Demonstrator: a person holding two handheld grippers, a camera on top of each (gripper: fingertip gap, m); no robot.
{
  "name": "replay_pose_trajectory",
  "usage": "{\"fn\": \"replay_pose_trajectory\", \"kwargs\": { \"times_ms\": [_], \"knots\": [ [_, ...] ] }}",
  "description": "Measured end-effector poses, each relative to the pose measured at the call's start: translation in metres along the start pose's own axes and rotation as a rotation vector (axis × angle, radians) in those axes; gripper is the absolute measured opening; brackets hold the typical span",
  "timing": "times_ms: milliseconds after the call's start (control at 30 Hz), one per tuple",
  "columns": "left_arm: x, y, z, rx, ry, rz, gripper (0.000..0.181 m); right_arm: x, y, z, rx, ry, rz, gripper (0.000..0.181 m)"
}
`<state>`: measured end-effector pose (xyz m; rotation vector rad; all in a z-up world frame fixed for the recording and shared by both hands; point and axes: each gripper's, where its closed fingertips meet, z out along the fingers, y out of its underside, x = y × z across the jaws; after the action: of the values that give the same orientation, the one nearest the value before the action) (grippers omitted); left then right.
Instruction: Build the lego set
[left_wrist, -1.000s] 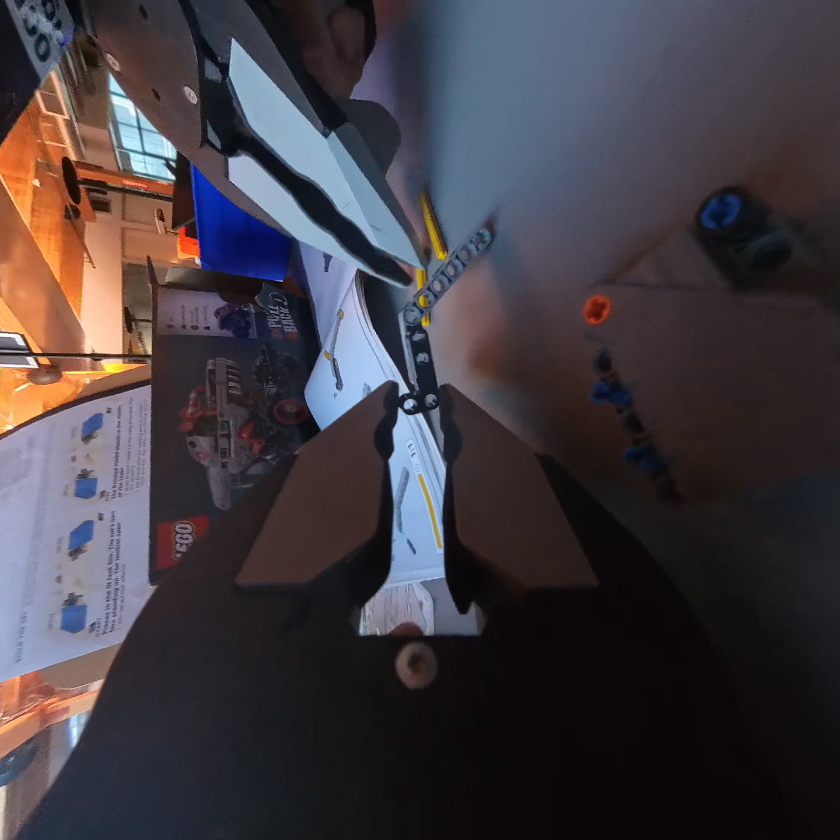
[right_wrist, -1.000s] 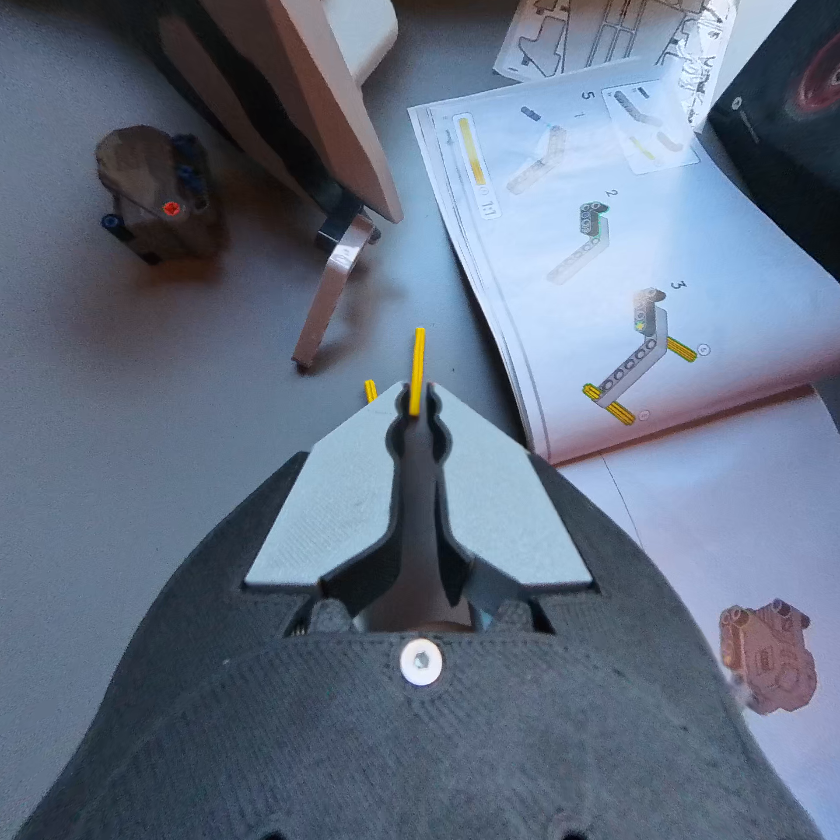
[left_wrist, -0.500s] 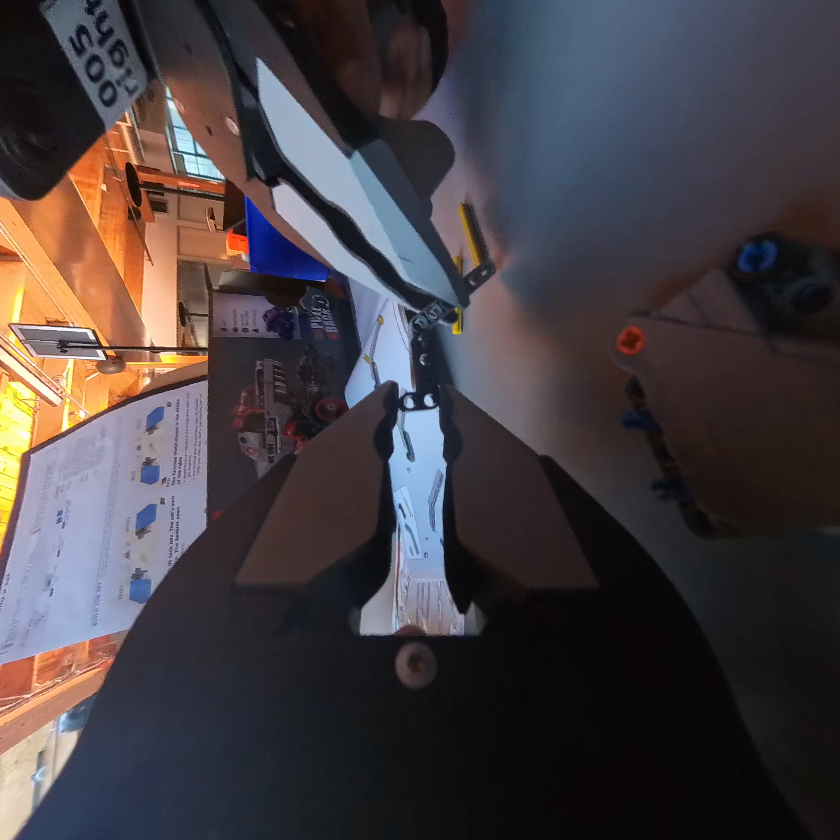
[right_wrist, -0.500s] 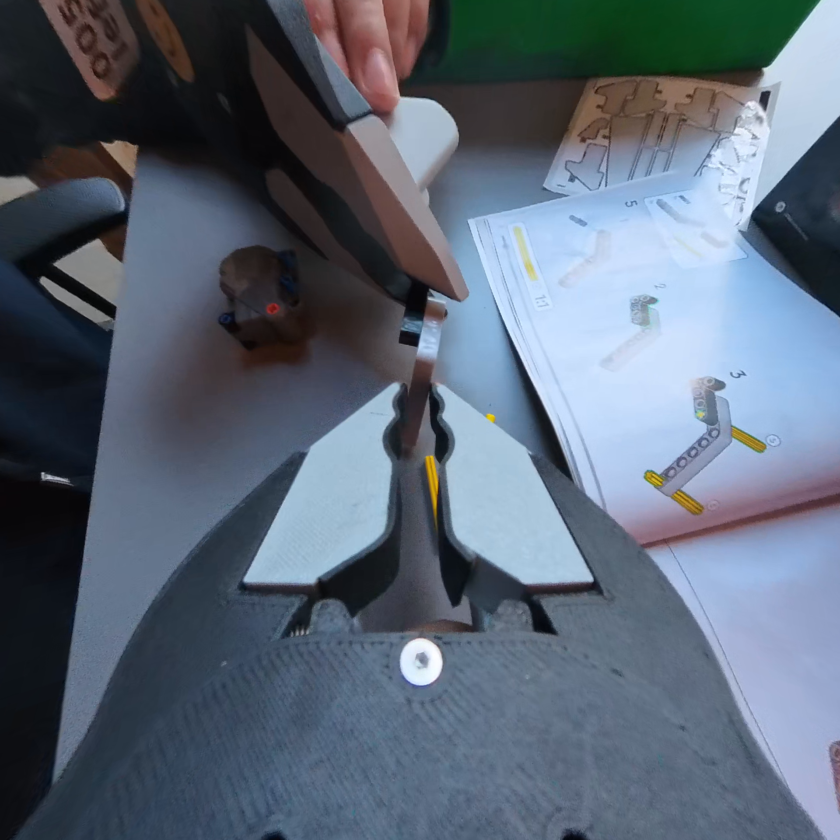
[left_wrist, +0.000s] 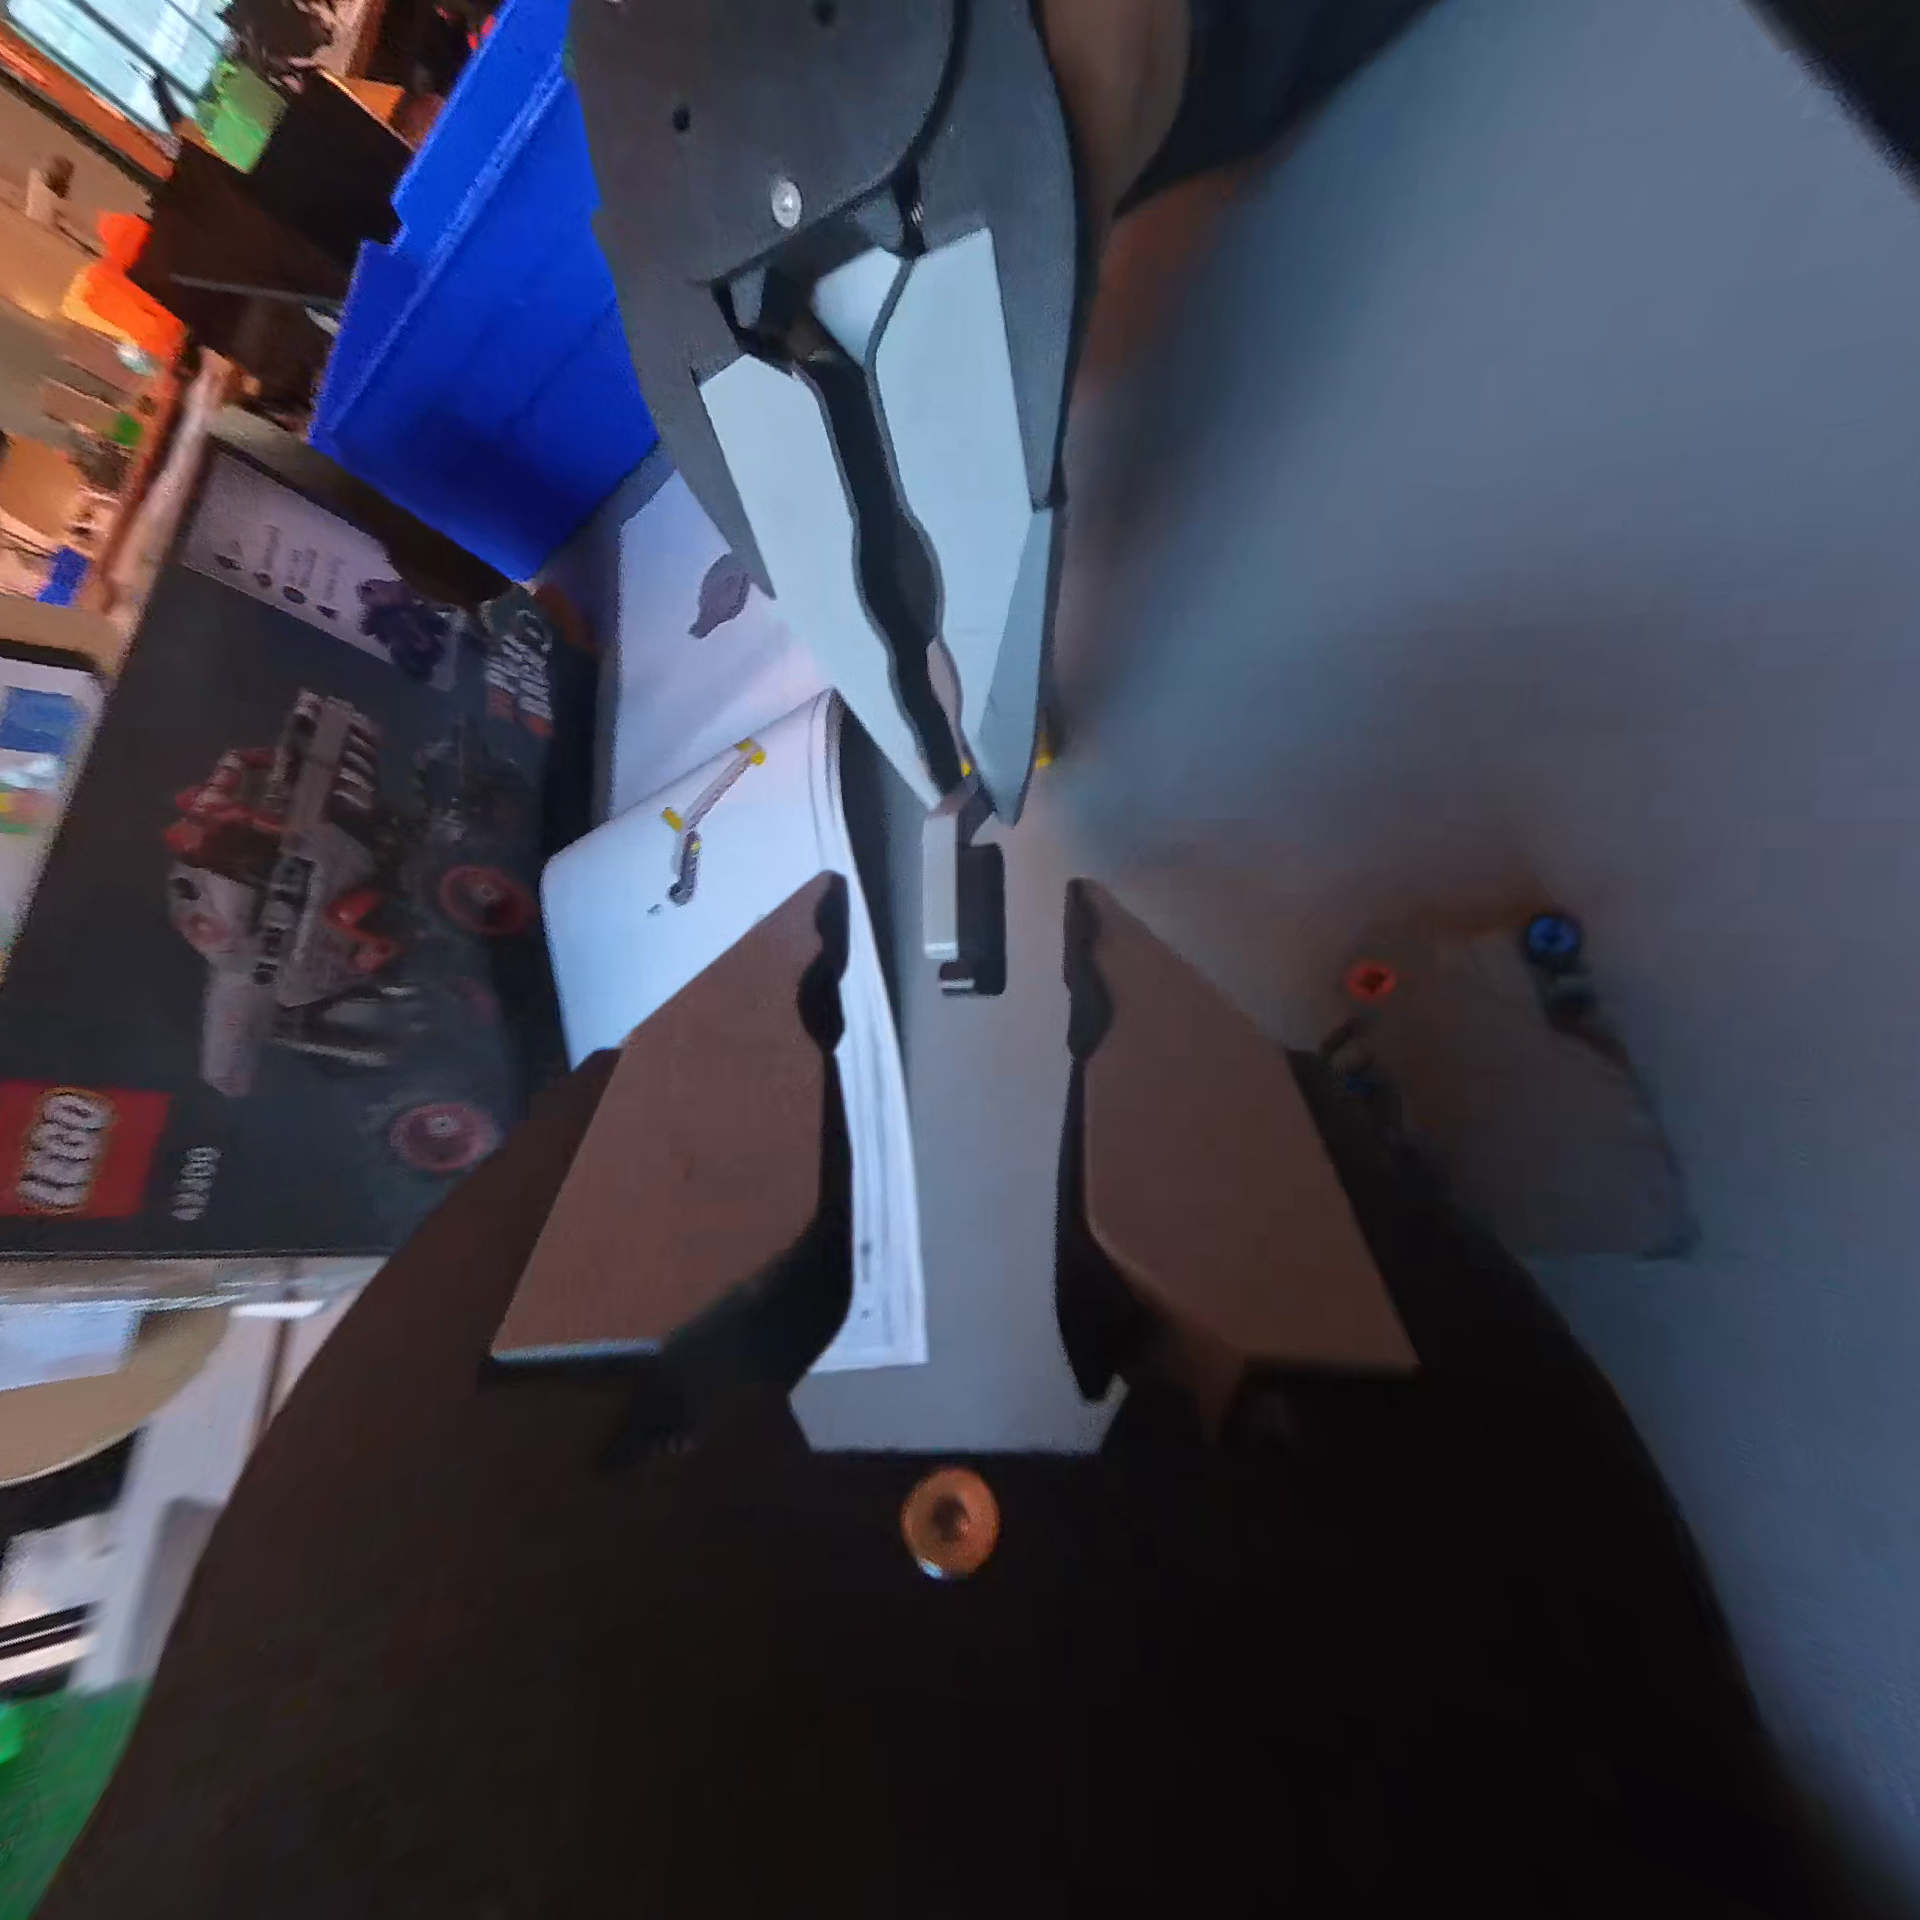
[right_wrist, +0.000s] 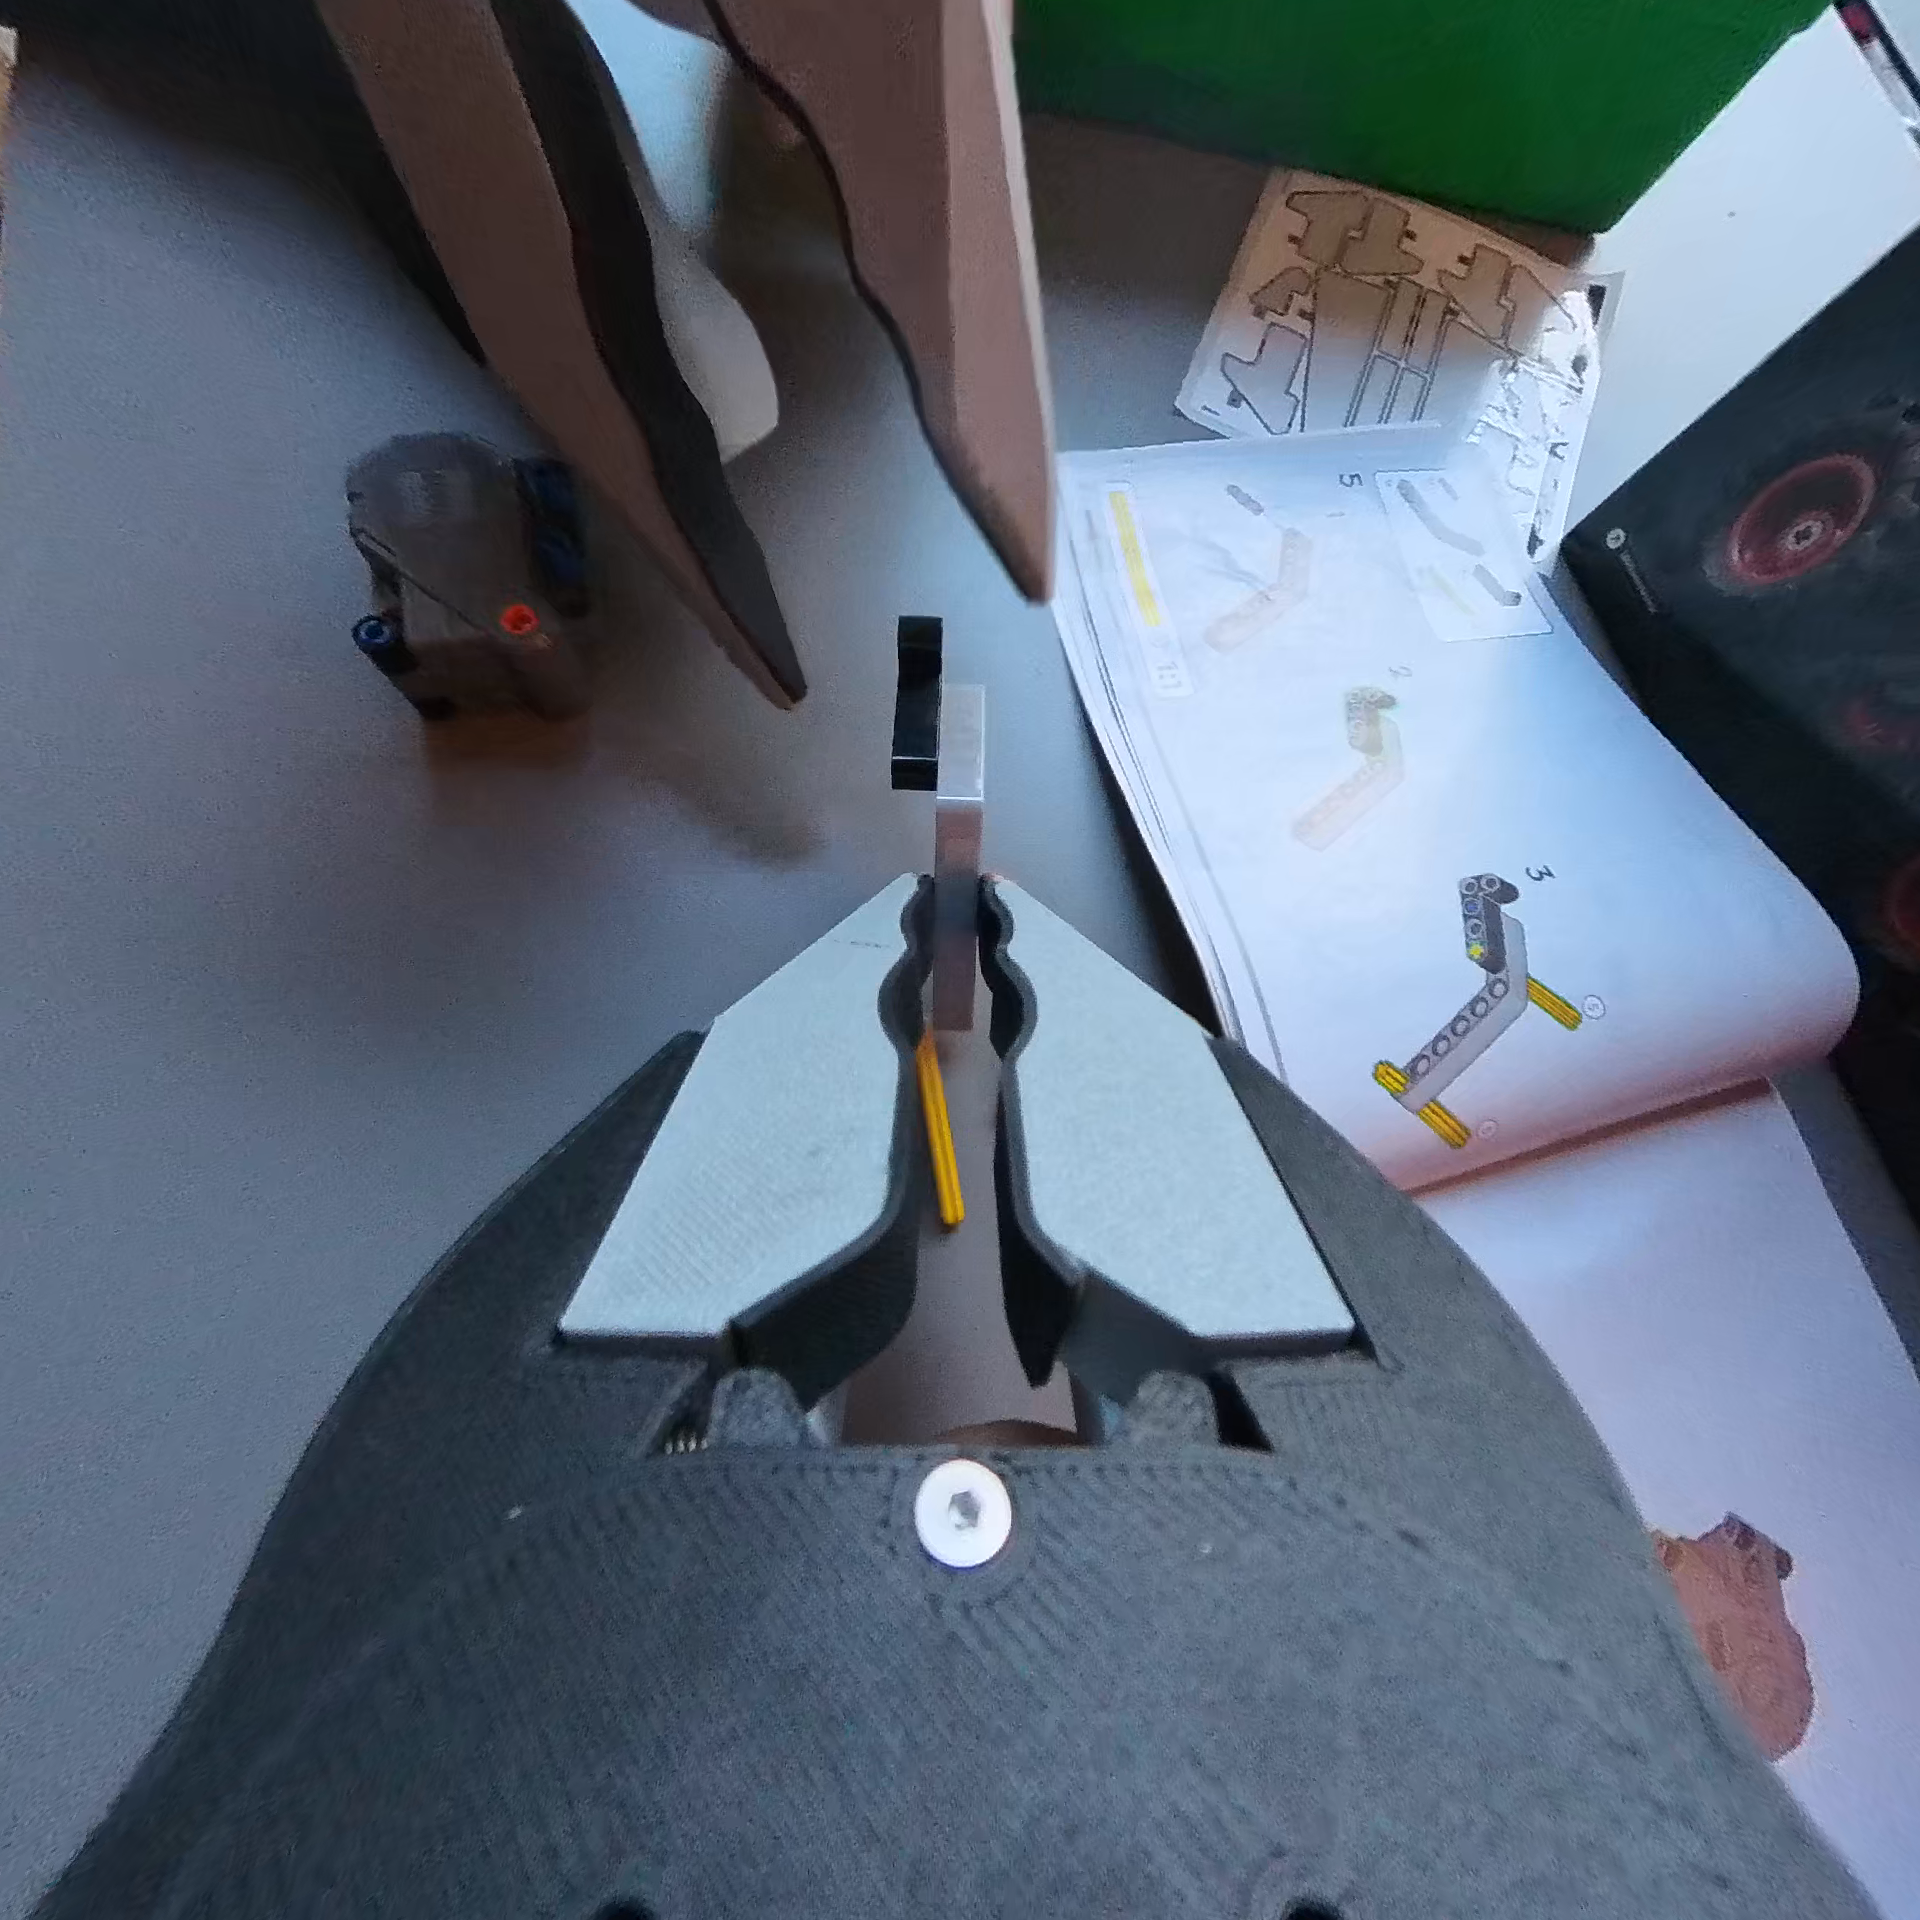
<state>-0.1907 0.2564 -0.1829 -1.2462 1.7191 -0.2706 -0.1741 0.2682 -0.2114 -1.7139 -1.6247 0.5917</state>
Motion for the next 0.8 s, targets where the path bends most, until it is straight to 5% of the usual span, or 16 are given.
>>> {"fn": "replay_pose_trajectory", "kwargs": {
  "times_ms": [267,600,800],
  "knots": [
    [0.008,0.009,0.004,-0.051,0.05,-0.041,0.014,-0.008,-0.006,-0.001,0.015,0.027,-0.129,0.004],
    [0.015,0.009,0.007,-0.04,0.087,-0.058,0.015,-0.013,-0.008,-0.001,0.028,0.019,-0.168,0.004],
    [0.022,0.019,0.002,-0.081,0.116,0.011,0.015,0.009,-0.007,-0.017,0.068,0.03,-0.014,0.016]
  ]
}}
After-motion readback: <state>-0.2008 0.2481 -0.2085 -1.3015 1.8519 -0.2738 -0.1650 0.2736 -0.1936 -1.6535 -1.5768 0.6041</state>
